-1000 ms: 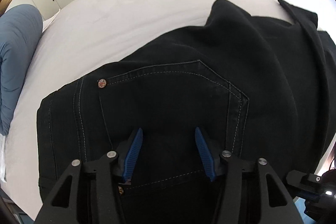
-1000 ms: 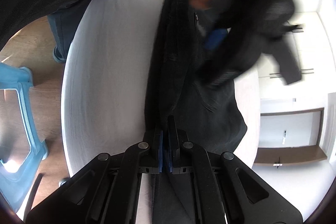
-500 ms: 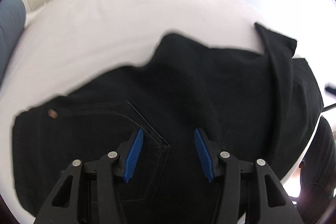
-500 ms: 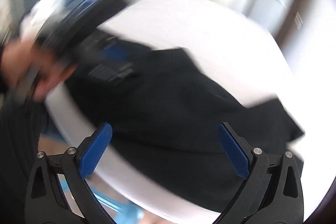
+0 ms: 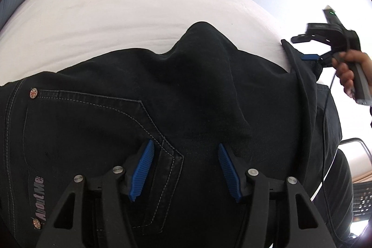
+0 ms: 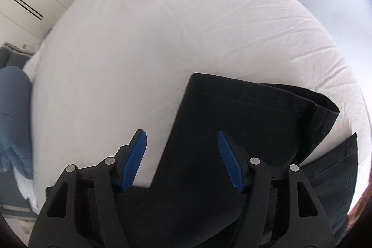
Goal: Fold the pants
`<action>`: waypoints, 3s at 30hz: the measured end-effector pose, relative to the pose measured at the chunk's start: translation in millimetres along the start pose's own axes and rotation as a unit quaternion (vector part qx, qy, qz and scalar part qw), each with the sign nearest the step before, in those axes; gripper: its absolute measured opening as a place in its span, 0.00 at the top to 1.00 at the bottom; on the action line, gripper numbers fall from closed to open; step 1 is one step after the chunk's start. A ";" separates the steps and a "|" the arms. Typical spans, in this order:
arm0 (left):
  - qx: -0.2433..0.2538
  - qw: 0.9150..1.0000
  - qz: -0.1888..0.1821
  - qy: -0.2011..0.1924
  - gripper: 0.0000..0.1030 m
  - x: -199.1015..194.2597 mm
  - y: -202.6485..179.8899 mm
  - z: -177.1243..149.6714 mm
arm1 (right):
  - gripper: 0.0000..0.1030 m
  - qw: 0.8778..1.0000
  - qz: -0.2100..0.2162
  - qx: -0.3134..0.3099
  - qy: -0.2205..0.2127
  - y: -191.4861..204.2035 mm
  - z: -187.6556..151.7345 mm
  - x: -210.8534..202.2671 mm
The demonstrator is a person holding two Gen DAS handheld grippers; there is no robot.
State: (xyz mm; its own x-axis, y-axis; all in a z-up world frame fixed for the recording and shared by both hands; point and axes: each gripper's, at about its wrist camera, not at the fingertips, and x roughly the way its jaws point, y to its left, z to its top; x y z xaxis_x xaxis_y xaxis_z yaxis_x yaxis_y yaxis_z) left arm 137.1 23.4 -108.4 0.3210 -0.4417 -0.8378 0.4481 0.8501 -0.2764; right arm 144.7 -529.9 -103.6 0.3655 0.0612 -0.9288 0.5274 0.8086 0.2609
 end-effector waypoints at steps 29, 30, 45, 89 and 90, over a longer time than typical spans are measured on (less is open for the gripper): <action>0.018 0.999 0.048 0.009 0.43 10.6 -25.7 7.7 | 0.99 0.989 0.033 0.066 -0.128 -95.1 -30.4 -113.4; 0.017 0.998 0.051 0.013 0.43 11.7 -26.7 9.5 | 0.99 0.986 0.039 0.079 -0.140 -105.4 -42.6 -125.7; -0.007 0.996 0.076 0.039 0.31 22.8 -41.2 33.0 | 1.00 0.950 0.092 0.270 -0.127 -258.5 -209.7 -112.9; 0.001 0.996 0.081 0.025 0.01 78.0 -81.6 33.9 | 0.50 0.938 0.344 0.017 -0.024 -121.7 -152.6 -39.4; -0.001 0.997 0.079 0.025 0.01 78.5 -80.4 34.4 | 0.49 0.945 0.325 0.029 -0.004 -114.5 -148.2 -16.8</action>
State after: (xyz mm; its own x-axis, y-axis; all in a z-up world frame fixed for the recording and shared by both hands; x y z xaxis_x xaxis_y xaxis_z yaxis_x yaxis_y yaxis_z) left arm 155.0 -89.5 -135.7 0.3463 -0.2870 -0.8931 0.3934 0.9087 -0.1395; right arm -35.5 -536.8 -156.9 0.6333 0.5286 -0.5653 0.2310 0.5680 0.7899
